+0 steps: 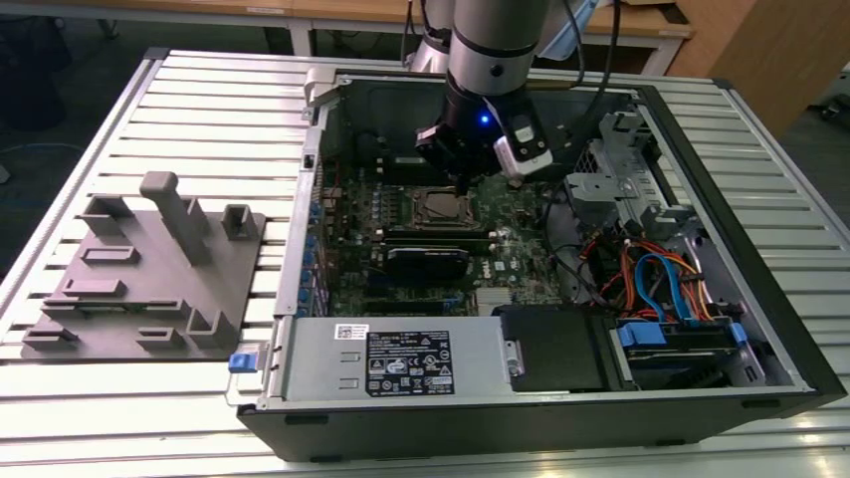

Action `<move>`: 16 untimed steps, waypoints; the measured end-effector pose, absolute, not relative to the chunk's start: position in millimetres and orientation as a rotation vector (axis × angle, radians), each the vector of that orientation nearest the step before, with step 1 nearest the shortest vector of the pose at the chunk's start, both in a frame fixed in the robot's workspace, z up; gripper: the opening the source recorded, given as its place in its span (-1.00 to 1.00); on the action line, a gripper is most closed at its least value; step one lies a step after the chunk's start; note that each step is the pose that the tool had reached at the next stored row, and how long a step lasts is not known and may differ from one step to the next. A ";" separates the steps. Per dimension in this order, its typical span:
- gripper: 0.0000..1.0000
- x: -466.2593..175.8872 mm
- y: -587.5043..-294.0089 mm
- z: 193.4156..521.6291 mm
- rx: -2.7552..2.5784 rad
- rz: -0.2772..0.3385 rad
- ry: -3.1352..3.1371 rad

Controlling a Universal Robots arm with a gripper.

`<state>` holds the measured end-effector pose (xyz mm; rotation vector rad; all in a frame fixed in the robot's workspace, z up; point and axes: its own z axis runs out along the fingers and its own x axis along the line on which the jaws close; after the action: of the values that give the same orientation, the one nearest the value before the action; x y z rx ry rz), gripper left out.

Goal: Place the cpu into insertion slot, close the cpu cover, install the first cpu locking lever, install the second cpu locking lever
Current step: 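Install the second cpu locking lever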

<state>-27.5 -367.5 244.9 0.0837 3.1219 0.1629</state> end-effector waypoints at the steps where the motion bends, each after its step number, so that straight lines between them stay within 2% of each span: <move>1: -0.80 -27.5 -367.5 244.9 0.084 0.163 3.122; 16: -0.80 -27.5 -367.9 248.0 0.084 0.162 3.122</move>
<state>-27.5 -367.9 248.0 0.0837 3.1220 0.1622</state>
